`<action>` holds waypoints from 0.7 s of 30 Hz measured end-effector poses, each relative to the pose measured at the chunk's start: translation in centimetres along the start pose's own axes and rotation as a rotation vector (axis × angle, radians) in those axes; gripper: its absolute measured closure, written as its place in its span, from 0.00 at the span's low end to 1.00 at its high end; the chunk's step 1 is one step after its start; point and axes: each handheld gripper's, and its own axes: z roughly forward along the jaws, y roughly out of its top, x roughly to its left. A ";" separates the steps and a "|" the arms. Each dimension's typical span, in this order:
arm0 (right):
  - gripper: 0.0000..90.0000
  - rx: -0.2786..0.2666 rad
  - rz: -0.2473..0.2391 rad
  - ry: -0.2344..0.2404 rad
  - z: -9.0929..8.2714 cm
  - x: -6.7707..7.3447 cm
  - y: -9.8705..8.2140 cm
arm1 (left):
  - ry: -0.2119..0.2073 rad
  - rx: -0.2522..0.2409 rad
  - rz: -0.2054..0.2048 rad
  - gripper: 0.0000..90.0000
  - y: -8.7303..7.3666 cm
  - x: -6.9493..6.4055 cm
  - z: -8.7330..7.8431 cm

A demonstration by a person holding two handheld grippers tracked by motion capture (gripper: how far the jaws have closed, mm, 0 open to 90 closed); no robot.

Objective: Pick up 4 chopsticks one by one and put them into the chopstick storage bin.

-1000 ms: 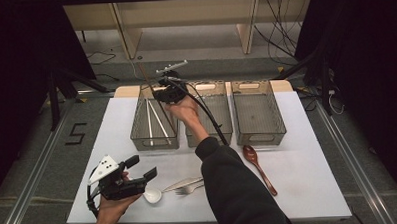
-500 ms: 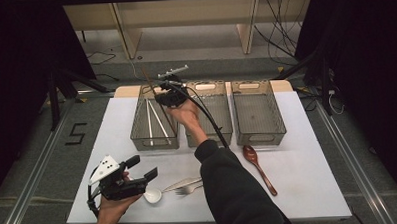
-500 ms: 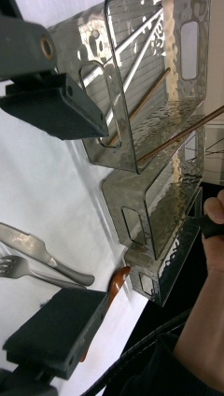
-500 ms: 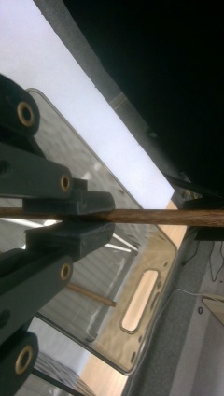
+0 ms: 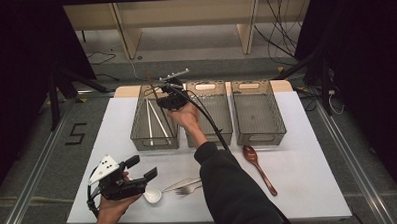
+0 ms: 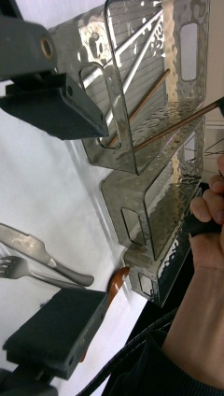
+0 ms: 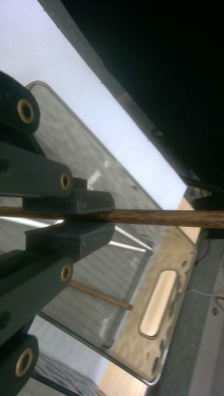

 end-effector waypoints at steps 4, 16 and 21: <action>0.88 0.016 0.026 -0.003 0.2 -0.3 -0.3 | 0.000 0.000 0.001 0.19 0.0 0.0 0.0; 0.66 0.036 0.008 0.042 -1.1 -0.9 -0.3 | 0.001 0.002 -0.002 0.19 0.0 0.0 0.0; 0.63 0.030 -0.017 0.053 -2.3 -1.3 -0.5 | 0.002 0.000 -0.003 0.18 0.0 0.0 0.0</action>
